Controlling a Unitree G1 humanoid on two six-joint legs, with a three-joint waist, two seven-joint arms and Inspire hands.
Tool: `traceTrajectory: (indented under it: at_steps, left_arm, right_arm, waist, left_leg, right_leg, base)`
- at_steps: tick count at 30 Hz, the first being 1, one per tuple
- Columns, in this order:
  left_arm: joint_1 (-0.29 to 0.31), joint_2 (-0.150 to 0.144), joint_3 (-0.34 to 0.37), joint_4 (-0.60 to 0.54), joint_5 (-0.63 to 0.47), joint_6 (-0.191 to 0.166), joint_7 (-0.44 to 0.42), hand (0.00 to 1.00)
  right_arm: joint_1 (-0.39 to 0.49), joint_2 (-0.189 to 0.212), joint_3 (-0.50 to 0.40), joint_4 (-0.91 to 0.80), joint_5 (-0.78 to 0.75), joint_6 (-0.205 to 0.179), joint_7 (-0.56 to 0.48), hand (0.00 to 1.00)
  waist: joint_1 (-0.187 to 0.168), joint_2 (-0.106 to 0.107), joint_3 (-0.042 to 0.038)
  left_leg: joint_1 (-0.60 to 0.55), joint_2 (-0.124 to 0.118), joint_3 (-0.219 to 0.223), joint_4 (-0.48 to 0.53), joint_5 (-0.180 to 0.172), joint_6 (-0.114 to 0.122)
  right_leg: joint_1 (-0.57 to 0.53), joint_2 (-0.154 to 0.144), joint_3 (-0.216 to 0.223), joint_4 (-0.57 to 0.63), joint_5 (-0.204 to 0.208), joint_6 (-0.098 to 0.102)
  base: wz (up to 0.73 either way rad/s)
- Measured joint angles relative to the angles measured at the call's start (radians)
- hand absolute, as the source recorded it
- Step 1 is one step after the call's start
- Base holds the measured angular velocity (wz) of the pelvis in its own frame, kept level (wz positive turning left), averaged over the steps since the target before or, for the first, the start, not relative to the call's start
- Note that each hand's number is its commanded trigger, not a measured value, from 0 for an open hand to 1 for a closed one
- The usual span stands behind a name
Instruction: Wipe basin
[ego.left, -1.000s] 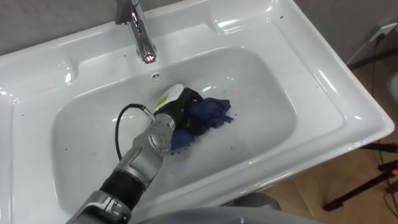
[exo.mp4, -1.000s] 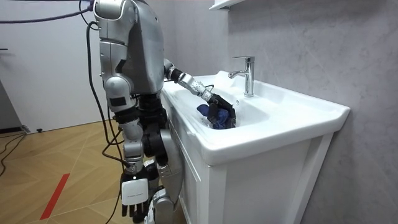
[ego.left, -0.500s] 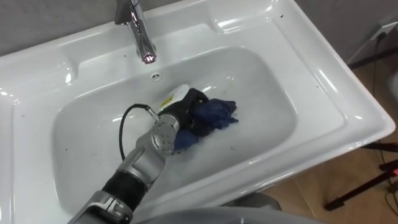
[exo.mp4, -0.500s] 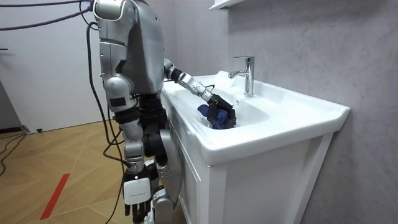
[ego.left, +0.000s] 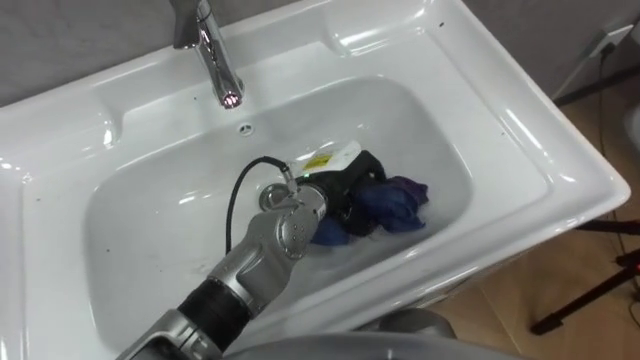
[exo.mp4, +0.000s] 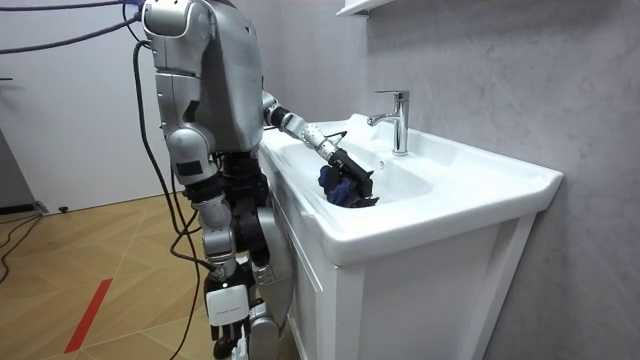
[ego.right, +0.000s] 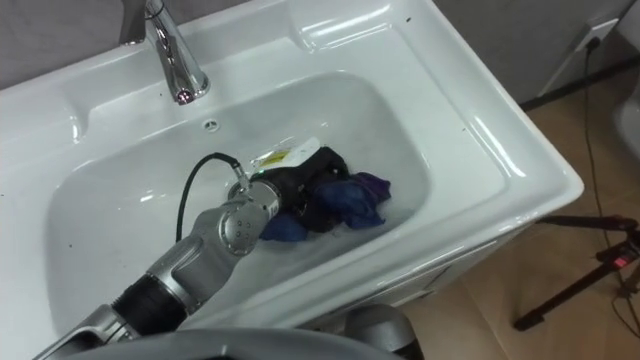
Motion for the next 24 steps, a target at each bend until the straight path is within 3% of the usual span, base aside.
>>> traceTrajectory:
  at_steps: [11, 24]
  left_arm:
    - [-0.008, -0.001, -0.013, 0.000, -0.001, 0.000, 0.002, 1.00]
    - [-0.014, -0.008, -0.016, 0.001, 0.002, 0.000, -0.005, 1.00]
  right_arm:
    - [-0.011, 0.000, 0.007, 0.027, 0.002, -0.023, -0.002, 0.00]
    - [-0.012, 0.001, 0.016, 0.037, 0.000, -0.022, 0.010, 0.00]
  waist:
    - [-0.016, 0.004, 0.0036]
    - [-0.015, -0.001, 0.0090]
  left_leg:
    - [0.002, 0.000, -0.004, -0.001, -0.003, 0.005]
    - [0.014, -0.001, -0.006, -0.005, -0.006, 0.010]
  right_leg:
    - [0.014, -0.001, -0.003, -0.016, 0.003, 0.003]
    - [0.020, 0.000, -0.002, -0.014, 0.003, 0.005]
  base:
    - [0.02]
    - [0.00]
